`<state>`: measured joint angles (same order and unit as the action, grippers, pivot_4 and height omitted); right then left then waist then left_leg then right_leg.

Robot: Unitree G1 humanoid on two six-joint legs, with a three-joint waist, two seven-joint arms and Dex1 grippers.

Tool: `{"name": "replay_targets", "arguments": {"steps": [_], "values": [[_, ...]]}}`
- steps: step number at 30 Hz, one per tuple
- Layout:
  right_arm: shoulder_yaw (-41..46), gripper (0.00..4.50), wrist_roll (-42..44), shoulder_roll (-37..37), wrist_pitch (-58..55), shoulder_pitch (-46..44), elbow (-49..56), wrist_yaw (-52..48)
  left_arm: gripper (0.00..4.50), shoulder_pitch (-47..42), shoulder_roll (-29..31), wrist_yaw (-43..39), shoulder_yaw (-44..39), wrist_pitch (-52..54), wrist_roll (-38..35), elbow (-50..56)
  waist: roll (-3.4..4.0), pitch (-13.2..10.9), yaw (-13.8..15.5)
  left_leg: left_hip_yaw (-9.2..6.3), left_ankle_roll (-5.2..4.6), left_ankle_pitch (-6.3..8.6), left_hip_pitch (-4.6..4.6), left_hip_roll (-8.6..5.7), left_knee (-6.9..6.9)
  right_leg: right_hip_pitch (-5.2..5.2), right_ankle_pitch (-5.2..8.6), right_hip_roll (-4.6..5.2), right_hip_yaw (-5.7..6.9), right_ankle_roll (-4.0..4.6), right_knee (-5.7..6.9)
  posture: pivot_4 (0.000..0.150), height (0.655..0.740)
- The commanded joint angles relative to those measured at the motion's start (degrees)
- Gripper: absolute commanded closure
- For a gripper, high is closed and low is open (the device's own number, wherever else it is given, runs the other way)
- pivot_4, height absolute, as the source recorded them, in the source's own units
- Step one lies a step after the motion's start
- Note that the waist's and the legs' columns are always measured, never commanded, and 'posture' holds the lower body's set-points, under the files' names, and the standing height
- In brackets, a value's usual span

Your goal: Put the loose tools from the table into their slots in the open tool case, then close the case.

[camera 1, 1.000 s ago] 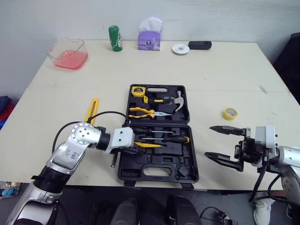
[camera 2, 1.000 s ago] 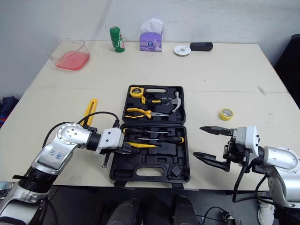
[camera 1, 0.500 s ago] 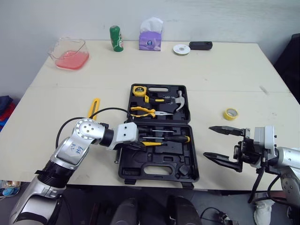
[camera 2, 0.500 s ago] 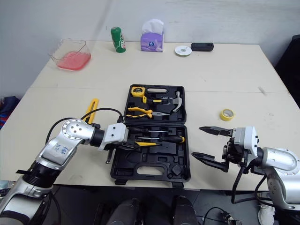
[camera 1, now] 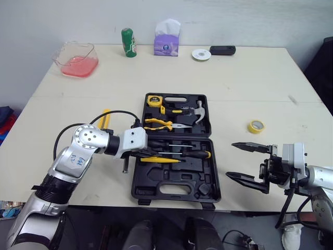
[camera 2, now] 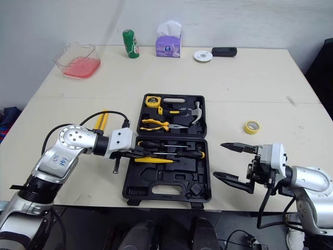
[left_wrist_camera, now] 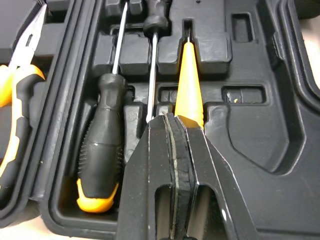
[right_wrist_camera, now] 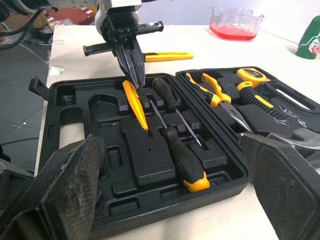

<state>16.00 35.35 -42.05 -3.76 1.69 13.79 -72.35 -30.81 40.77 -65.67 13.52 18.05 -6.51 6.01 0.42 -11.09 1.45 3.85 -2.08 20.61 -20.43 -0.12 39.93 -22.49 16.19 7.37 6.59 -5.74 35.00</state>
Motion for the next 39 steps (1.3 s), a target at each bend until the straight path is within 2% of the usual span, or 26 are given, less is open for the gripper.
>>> {"name": "replay_targets", "arguments": {"steps": [1, 8, 12, 18, 26, 39], "values": [[0.34, 0.0, 0.51, 0.48, 1.23, 0.43, 0.25, -0.48, 4.46, 0.31, 0.12, 0.07, -0.9, -1.11, -0.69, 1.32, 0.0, 0.0, 0.01, 0.0, 0.0, 0.0, 0.0, 0.0, 0.0, 0.0, 0.0, 0.0, 0.0, 0.0, 0.0, 0.15, 0.74], [1.0, 0.0, 0.34, 0.6, 3.26, 1.44, -1.98, -2.11, 4.46, 1.13, 2.28, -6.35, -4.4, -3.35, -7.99, 4.74, 0.0, 0.0, -0.07, 0.0, 0.0, 0.0, -0.01, 0.01, 0.0, 0.0, 0.0, 0.06, -0.01, 0.0, -0.01, 0.15, 0.74], [1.09, 0.0, 0.24, 0.57, 4.56, 1.93, -3.28, -2.93, 4.46, 4.5, 6.08, -7.17, -4.03, -2.11, -7.09, 6.43, 0.01, 0.0, -0.27, 0.02, 0.02, 0.01, 0.03, 0.04, -0.03, 0.0, 0.0, 0.05, -0.04, 0.0, -0.01, 0.15, 0.74], [1.0, 0.0, 0.41, 0.75, 5.49, 2.05, -3.96, -3.23, 4.46, 5.28, 4.76, -0.8, -2.7, -0.63, -2.52, 5.32, 0.0, -0.01, 0.14, -0.01, -0.01, 0.02, 0.01, 0.0, -0.01, 0.0, 0.0, 0.07, -0.02, 0.0, -0.02, 0.15, 0.74], [1.04, 0.0, 0.34, 0.69, 6.56, 2.25, -5.1, -3.9, 4.46, 5.86, 8.56, -4.3, -2.39, -0.85, -2.08, 5.41, 0.01, -0.01, -0.12, 0.01, -0.03, 0.06, 0.01, 0.03, -0.02, -0.01, 0.0, 0.08, -0.03, -0.01, -0.04, 0.15, 0.74], [0.95, 0.0, 0.22, 0.99, 7.45, 2.63, -5.26, -3.84, 4.46, 3.44, 4.89, -0.01, -2.04, -2.73, 1.01, 2.16, 0.0, -0.01, -0.05, 0.02, -0.02, 0.06, 0.01, 0.02, -0.01, 0.0, 0.0, 0.08, -0.03, -0.01, -0.03, 0.15, 0.74]]}}
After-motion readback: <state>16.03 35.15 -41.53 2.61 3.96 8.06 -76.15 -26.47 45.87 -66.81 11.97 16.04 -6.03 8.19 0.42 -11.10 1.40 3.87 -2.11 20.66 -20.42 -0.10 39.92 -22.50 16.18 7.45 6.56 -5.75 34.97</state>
